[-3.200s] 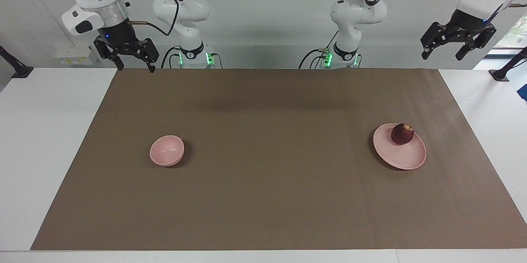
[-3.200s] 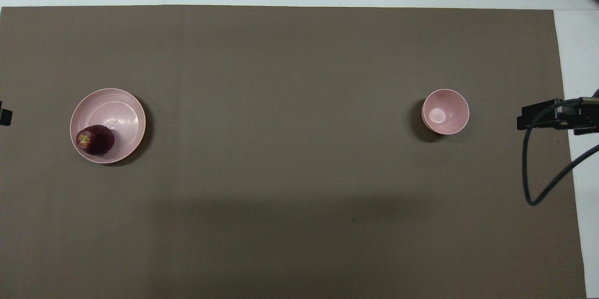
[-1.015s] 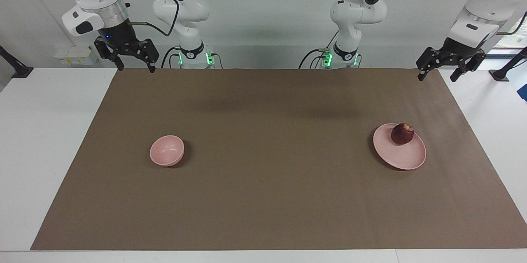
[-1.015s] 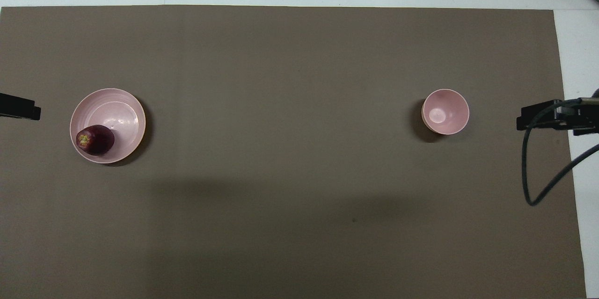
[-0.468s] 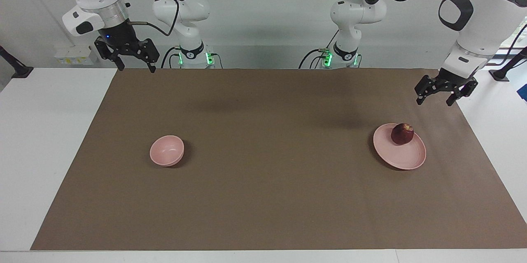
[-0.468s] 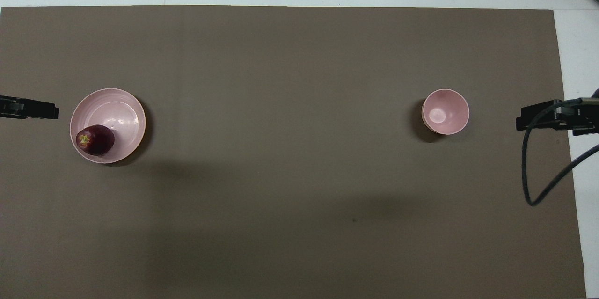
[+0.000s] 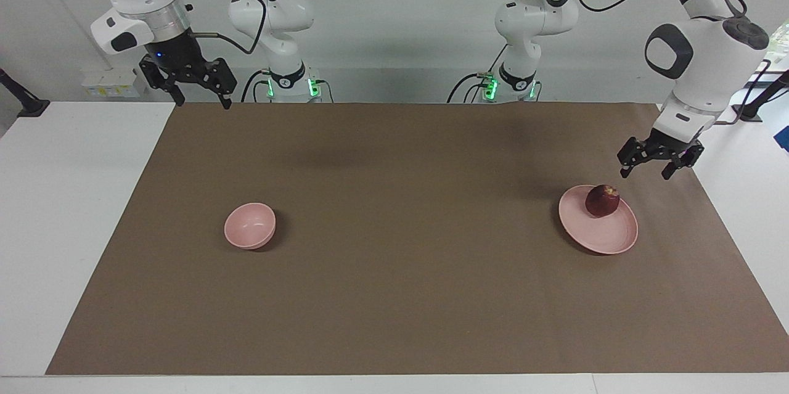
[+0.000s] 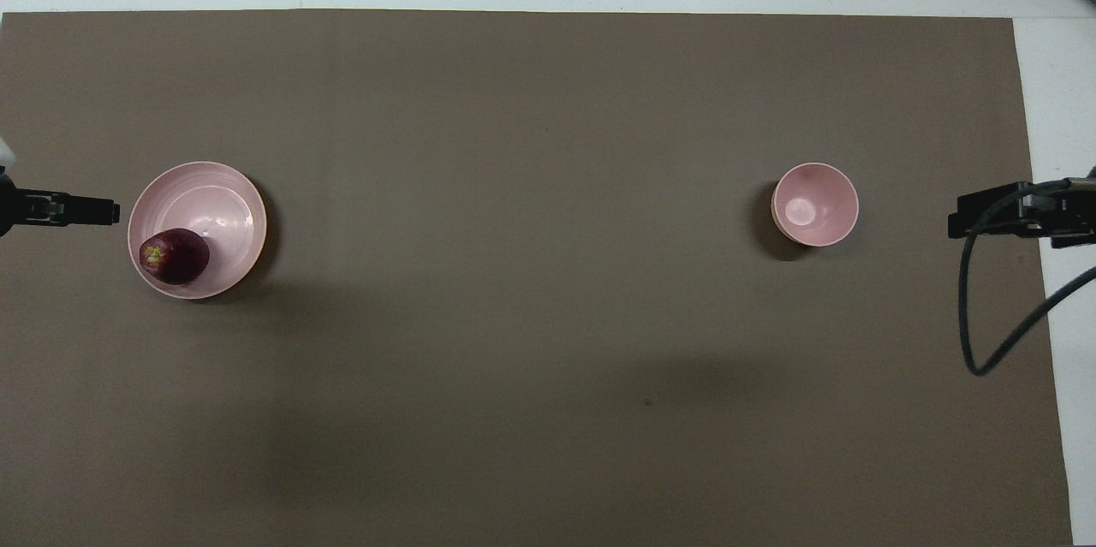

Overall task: Move apple from plate to bowl
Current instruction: 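Reach the left gripper into the large pink bowl toward the apple, then grasp and lift the apple with the left gripper while the right gripper advances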

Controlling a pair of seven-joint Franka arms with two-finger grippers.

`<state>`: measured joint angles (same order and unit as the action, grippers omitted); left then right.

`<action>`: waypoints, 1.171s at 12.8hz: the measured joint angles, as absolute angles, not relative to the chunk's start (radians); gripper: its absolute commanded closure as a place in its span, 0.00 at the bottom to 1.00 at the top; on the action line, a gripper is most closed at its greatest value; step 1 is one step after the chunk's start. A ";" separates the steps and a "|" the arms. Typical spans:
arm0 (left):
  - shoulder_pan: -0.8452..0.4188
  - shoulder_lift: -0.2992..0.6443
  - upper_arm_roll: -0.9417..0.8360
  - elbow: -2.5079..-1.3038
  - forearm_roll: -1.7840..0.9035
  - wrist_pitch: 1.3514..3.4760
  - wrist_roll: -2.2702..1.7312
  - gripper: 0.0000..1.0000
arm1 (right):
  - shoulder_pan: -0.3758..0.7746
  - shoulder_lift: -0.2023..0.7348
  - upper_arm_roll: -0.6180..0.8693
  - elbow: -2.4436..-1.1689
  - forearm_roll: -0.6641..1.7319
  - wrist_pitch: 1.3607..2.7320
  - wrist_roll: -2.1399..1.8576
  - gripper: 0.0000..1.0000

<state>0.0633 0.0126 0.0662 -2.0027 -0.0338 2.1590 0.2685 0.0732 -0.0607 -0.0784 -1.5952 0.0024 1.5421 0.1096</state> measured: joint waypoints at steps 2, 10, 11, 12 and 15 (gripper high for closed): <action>0.063 0.049 0.065 -2.035 -0.038 2.207 0.268 0.00 | 0.073 -0.062 -0.078 -1.595 0.002 1.536 0.110 0.00; 0.065 0.118 0.066 -2.097 -0.041 2.273 0.268 0.00 | 0.091 -0.069 -0.067 -1.604 0.086 1.545 0.108 0.00; 0.065 0.118 0.066 -2.110 -0.041 2.289 0.268 0.00 | 0.097 -0.067 -0.065 -1.610 0.102 1.548 0.108 0.00; 0.065 0.118 0.066 -2.119 -0.041 2.297 0.268 0.00 | 0.112 -0.065 -0.063 -1.618 0.114 1.550 0.112 0.00; 0.064 0.119 0.062 -2.150 -0.041 2.330 0.269 0.00 | 0.175 -0.057 -0.060 -1.646 0.173 1.587 0.184 0.00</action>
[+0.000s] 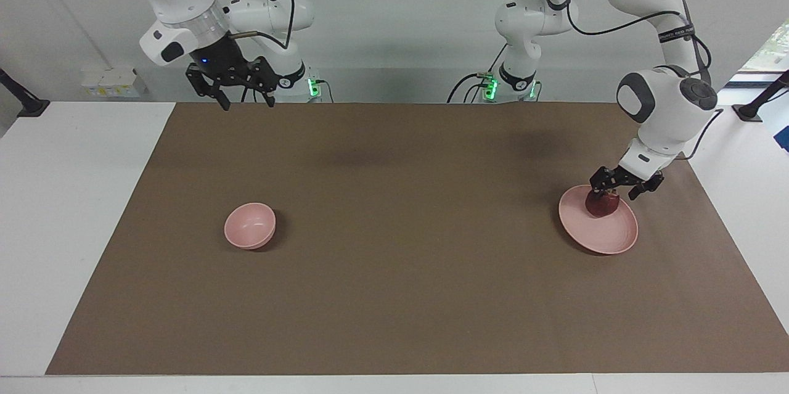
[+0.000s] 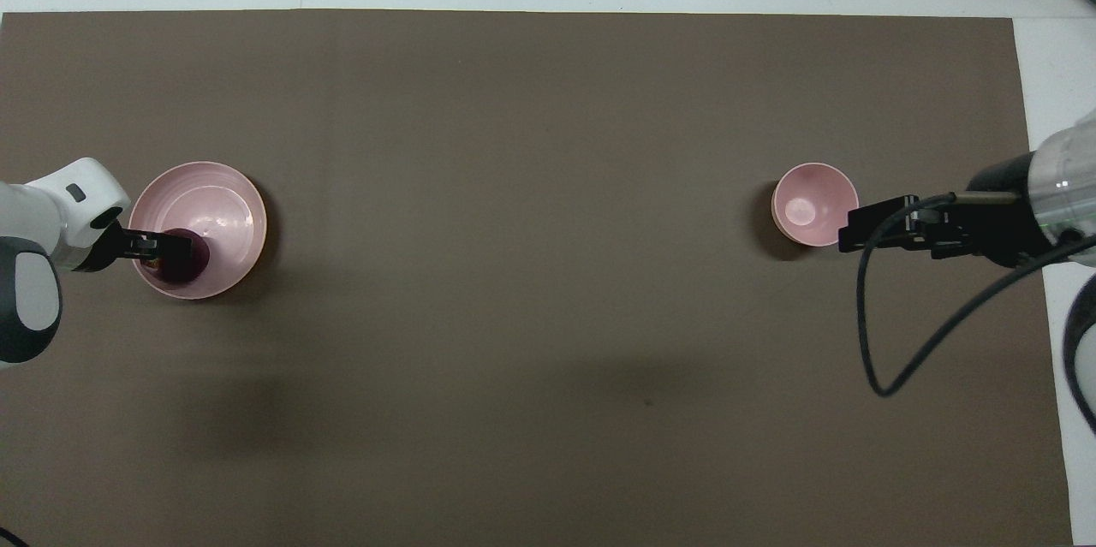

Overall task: Move apple from plate to bowl
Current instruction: 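Grasp and lift the apple with the left gripper while the right gripper advances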

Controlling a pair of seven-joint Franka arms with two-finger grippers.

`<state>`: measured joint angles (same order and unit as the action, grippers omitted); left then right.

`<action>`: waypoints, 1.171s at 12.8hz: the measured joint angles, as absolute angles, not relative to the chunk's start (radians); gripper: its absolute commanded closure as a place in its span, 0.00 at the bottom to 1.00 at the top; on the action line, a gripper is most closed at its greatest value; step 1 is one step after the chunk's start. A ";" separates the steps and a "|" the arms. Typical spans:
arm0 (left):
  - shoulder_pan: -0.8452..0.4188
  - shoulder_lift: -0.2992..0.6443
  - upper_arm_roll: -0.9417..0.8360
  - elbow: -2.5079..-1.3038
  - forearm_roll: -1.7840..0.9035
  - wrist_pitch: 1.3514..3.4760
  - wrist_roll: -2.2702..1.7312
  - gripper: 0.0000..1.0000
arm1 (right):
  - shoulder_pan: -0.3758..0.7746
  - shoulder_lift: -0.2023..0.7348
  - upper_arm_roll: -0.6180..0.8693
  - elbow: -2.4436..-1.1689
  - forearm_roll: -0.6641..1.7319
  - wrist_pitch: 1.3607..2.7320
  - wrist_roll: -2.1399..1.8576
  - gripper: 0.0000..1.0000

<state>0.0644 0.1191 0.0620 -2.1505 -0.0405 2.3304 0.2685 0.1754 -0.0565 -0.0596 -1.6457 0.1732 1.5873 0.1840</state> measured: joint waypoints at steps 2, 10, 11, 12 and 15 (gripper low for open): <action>0.064 0.123 0.062 -2.179 -0.041 2.392 0.269 0.04 | 0.205 -0.054 -0.058 -1.660 0.191 1.613 0.210 0.00; 0.062 0.123 0.057 -2.173 -0.041 2.426 0.269 1.00 | 0.240 -0.051 -0.058 -1.703 0.391 1.701 0.277 0.00; 0.062 0.119 0.055 -2.161 -0.041 2.427 0.268 1.00 | 0.262 -0.047 -0.058 -1.713 0.407 1.730 0.315 0.00; 0.061 0.113 0.050 -2.147 -0.048 2.427 0.268 1.00 | 0.289 -0.041 -0.057 -1.719 0.418 1.754 0.357 0.00; 0.052 0.077 0.025 -2.122 -0.196 2.424 0.269 1.00 | 0.342 -0.031 -0.055 -1.752 0.510 1.819 0.426 0.00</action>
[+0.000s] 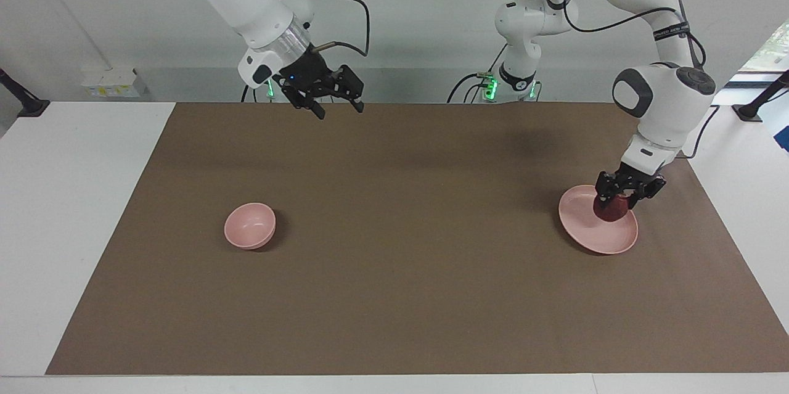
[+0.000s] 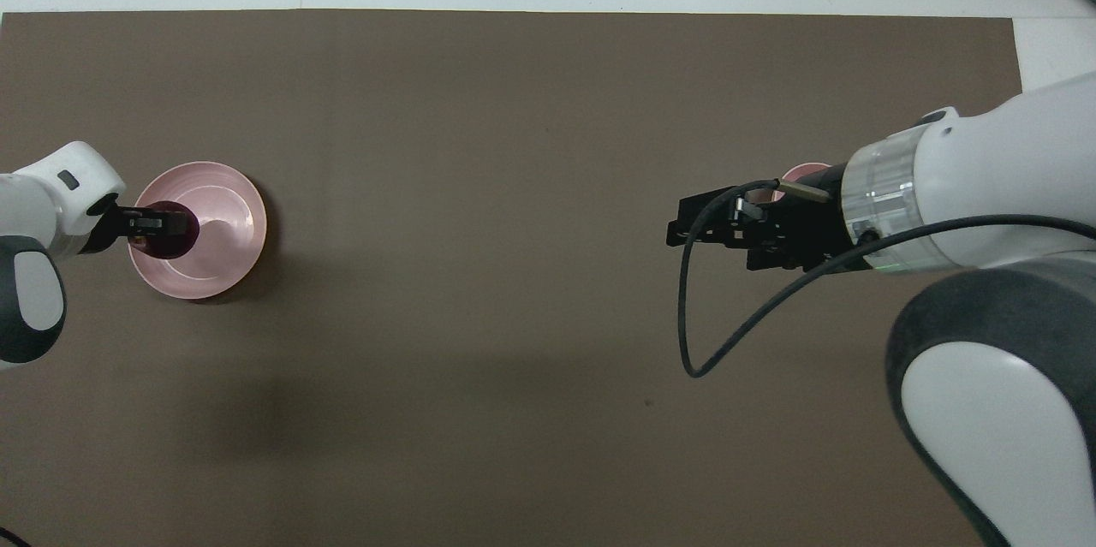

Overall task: Move apple from plate to bowl
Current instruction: 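Grasp and lift the apple with the left gripper while the right gripper advances, then carry the apple toward the right gripper while the right gripper opens nearby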

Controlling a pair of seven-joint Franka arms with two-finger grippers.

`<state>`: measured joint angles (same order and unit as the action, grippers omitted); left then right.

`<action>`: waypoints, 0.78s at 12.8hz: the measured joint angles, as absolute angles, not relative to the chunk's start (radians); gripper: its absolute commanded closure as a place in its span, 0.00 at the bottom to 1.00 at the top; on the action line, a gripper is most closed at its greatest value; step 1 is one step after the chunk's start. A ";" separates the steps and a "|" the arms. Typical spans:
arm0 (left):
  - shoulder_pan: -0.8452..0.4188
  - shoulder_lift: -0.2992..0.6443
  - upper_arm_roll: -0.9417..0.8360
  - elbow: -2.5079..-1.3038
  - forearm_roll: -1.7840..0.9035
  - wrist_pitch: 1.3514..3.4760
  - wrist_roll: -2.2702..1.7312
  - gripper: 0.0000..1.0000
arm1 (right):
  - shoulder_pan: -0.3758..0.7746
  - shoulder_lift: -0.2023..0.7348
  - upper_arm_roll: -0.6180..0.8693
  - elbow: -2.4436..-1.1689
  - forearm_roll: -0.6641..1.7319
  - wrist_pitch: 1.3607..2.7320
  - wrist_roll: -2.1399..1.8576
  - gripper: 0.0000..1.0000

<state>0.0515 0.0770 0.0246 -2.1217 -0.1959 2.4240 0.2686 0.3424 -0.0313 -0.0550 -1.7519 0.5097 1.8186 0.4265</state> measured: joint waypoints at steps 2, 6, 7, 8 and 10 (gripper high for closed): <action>0.016 0.055 0.017 -2.110 -0.304 2.422 0.269 1.00 | 0.345 -0.031 -0.056 -1.788 0.616 1.879 0.454 0.00; -0.089 0.050 0.010 -2.097 -0.539 2.420 0.270 1.00 | 0.347 -0.033 -0.060 -1.841 0.801 1.980 0.497 0.00; -0.112 0.050 0.006 -2.096 -0.613 2.420 0.270 1.00 | 0.359 -0.034 -0.058 -1.872 0.867 2.034 0.497 0.00; -0.129 0.050 0.001 -2.095 -0.684 2.421 0.271 1.00 | 0.378 -0.033 -0.057 -1.903 0.927 2.093 0.497 0.00; -0.142 0.050 -0.029 -2.091 -0.840 2.421 0.274 1.00 | 0.441 -0.029 -0.055 -1.964 1.045 2.209 0.499 0.00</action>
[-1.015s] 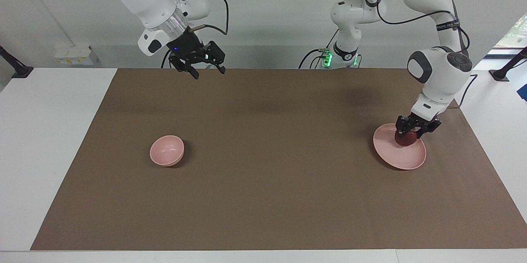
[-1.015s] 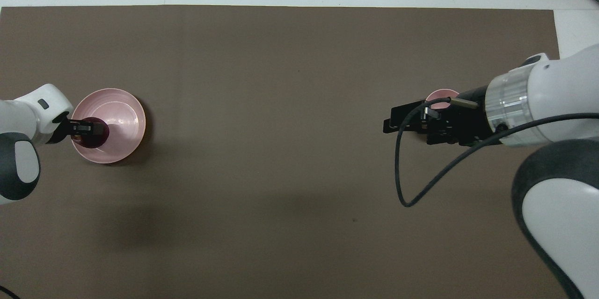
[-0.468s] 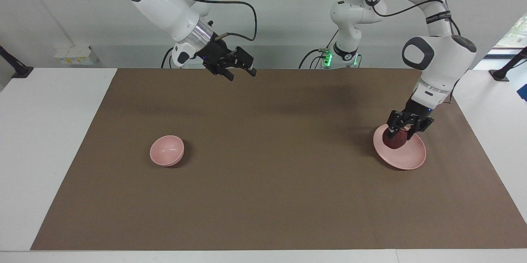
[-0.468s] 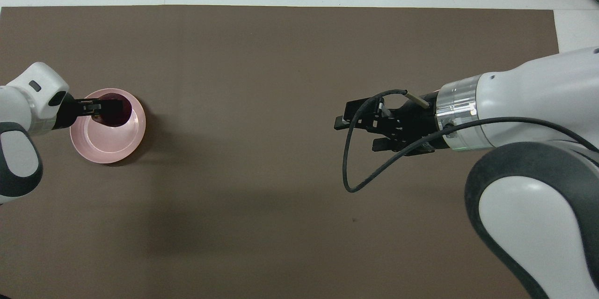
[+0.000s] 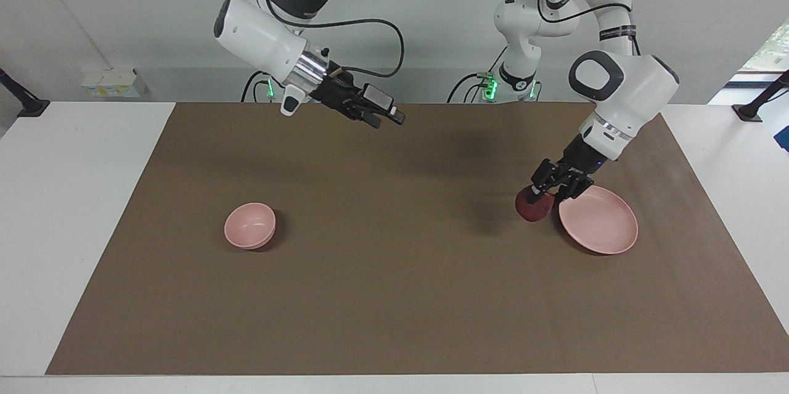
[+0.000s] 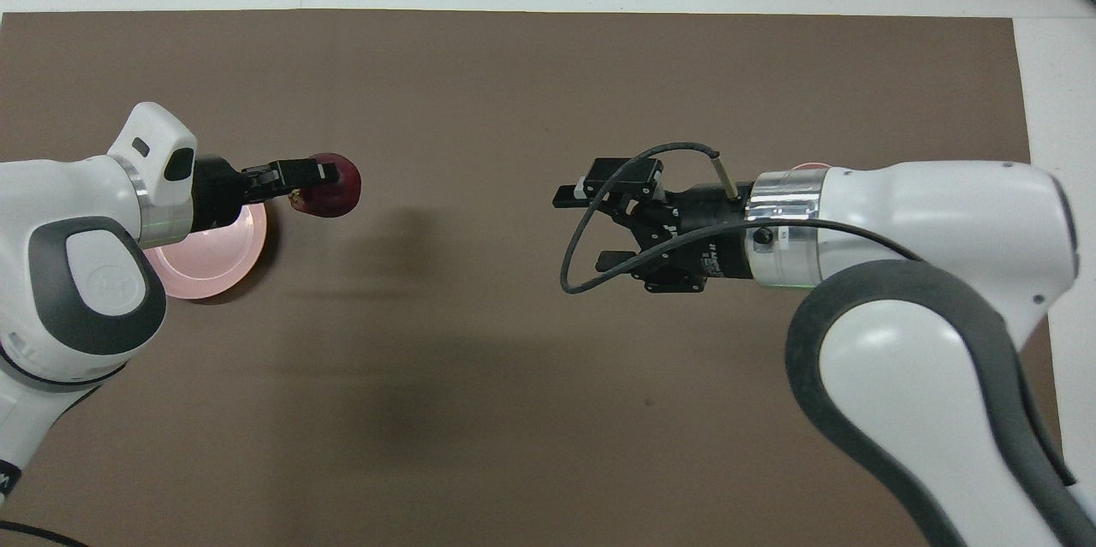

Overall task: Move apple from plate to bowl
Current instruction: 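Carry the apple toward the right gripper while the right gripper opens nearby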

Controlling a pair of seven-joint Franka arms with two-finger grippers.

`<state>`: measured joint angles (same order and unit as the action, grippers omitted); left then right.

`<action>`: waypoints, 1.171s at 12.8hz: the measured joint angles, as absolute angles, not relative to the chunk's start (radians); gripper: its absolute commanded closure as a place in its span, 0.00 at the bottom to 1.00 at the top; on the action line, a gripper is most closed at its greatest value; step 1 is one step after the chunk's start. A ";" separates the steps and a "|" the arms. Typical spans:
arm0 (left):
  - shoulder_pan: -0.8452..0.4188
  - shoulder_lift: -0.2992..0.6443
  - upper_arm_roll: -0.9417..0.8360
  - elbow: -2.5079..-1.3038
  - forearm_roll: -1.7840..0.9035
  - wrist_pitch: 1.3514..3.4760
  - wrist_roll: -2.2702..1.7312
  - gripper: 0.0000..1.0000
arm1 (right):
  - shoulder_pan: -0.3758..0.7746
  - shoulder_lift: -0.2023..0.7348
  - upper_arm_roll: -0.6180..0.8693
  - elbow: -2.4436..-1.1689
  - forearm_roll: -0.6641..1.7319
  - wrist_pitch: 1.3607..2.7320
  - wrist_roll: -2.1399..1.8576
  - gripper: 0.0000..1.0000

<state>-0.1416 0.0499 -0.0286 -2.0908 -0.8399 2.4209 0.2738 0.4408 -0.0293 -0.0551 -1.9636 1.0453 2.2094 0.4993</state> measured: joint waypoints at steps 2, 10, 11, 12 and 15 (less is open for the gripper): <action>-0.142 0.050 -0.063 -2.075 -0.947 2.421 0.276 1.00 | 0.498 -0.019 -0.052 -2.001 1.133 2.299 0.540 0.00; -0.149 -0.012 -0.184 -2.032 -1.135 2.421 0.315 1.00 | 0.508 0.018 -0.059 -2.007 1.212 2.330 0.825 0.00; -0.150 -0.027 -0.207 -2.032 -1.160 2.421 0.330 1.00 | 0.503 0.034 -0.059 -1.998 1.219 2.314 0.825 0.00; -0.150 -0.042 -0.232 -2.032 -1.178 2.421 0.337 1.00 | 0.496 0.050 -0.060 -1.983 1.234 2.309 0.825 0.00; -0.151 -0.072 -0.287 -2.032 -1.198 2.421 0.337 1.00 | 0.445 0.081 -0.061 -1.935 1.274 2.256 0.825 0.00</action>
<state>-0.1512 -0.0718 -0.2870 -2.0324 -1.1976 2.4210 0.3371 0.4450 0.0805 -0.0614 -1.9351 1.2745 2.2564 0.8251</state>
